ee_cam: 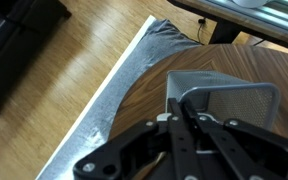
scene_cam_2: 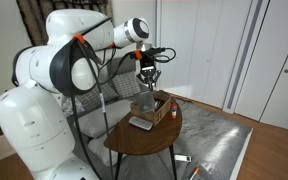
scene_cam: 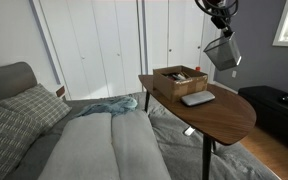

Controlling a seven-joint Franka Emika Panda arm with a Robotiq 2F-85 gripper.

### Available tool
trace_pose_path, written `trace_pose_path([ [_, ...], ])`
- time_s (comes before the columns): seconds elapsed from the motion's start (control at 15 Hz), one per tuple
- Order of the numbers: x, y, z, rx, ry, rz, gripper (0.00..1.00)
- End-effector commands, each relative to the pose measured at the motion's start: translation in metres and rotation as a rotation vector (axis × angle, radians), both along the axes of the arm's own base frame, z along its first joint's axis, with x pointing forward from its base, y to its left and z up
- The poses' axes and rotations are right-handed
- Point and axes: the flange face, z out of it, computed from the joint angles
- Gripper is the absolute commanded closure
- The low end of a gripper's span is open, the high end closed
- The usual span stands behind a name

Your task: Pour the white ball out of the basket and into the brown box

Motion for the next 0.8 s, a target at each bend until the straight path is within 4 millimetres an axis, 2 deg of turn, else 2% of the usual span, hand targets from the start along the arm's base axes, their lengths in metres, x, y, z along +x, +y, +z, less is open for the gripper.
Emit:
trace_pose_path([
  [0.0, -0.007, -0.058, -0.009, 0.007, -0.002, -0.201, 0.98],
  [0.2, -0.011, -0.102, -0.018, 0.044, -0.016, -0.357, 0.98],
  [0.33, -0.007, -0.121, -0.025, 0.086, -0.064, -0.424, 0.98],
  [0.53, 0.0, -0.14, -0.033, 0.176, -0.15, -0.48, 0.98],
  [0.6, 0.002, -0.135, -0.03, 0.125, -0.103, -0.43, 0.98],
  [0.67, 0.003, -0.139, -0.032, 0.129, -0.106, -0.437, 0.93],
  [0.73, 0.003, -0.14, -0.033, 0.128, -0.103, -0.438, 0.93],
])
